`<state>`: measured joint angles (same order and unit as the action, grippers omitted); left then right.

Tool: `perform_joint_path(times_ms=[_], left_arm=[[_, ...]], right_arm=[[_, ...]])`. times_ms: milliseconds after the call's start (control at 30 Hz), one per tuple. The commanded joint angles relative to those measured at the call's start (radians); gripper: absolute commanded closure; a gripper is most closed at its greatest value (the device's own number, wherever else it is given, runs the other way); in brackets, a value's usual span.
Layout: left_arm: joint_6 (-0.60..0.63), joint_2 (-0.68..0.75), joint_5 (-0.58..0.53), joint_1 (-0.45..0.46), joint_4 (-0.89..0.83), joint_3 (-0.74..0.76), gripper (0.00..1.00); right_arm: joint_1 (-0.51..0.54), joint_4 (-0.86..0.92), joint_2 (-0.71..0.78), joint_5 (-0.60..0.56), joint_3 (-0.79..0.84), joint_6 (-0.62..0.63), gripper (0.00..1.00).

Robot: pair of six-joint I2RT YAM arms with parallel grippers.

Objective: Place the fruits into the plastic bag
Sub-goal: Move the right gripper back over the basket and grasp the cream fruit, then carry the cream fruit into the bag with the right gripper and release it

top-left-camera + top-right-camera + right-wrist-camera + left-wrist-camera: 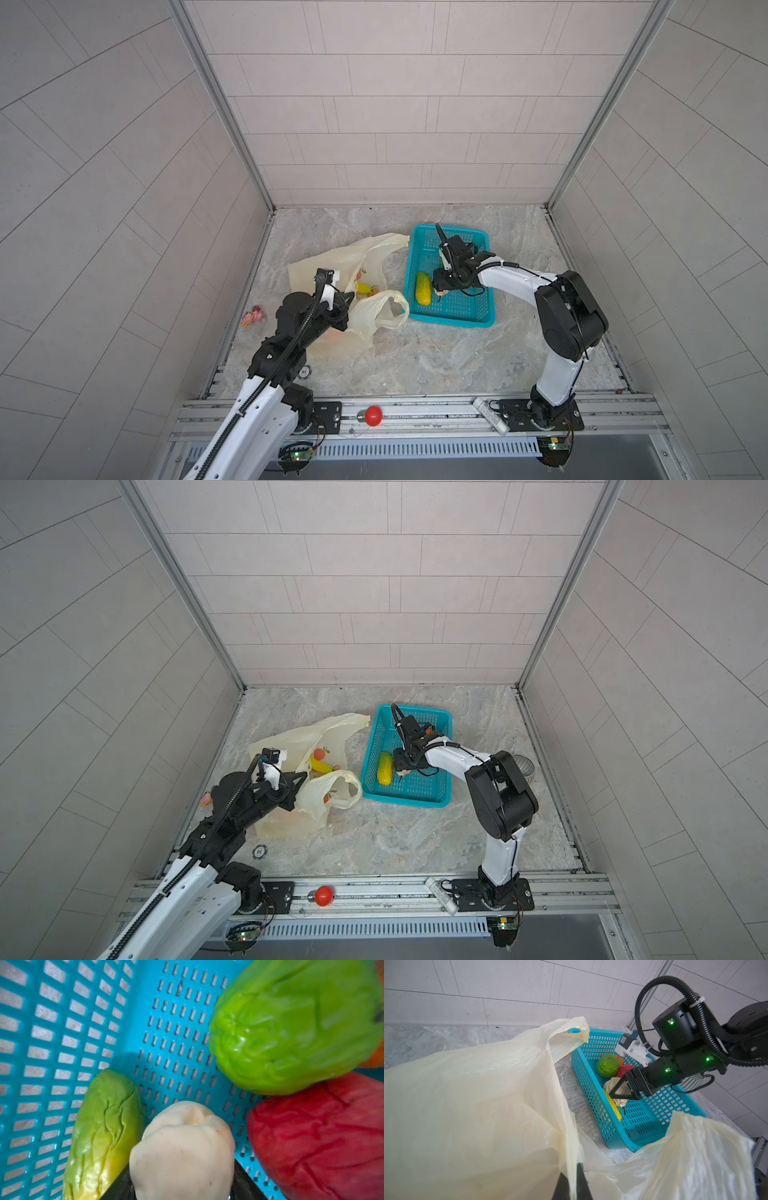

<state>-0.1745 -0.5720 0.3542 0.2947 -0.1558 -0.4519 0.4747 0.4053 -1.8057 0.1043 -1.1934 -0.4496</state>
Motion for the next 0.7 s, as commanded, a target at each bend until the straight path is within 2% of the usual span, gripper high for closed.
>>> perform_joint_path(times_ms=[0,167,367,533,667], left_arm=[[0.015,0.009,-0.001,-0.002,0.0,0.009,1.0],[0.015,0.009,0.001,-0.002,0.002,0.01,1.0],[0.015,0.012,0.001,-0.002,0.0,0.01,1.0],[0.015,0.014,-0.003,-0.002,0.002,0.01,1.0],[0.015,0.014,-0.001,-0.002,0.003,0.009,1.0]], right_arm=[[-0.004,0.0,0.062,-0.021,0.035,-0.008,0.53],[-0.002,-0.01,0.164,-0.013,0.044,-0.02,0.56],[0.024,-0.124,0.266,0.159,0.038,-0.01,0.56],[0.09,-0.198,0.245,0.304,-0.014,-0.003,0.55],[0.164,-0.215,0.157,0.357,-0.09,-0.002,0.55]])
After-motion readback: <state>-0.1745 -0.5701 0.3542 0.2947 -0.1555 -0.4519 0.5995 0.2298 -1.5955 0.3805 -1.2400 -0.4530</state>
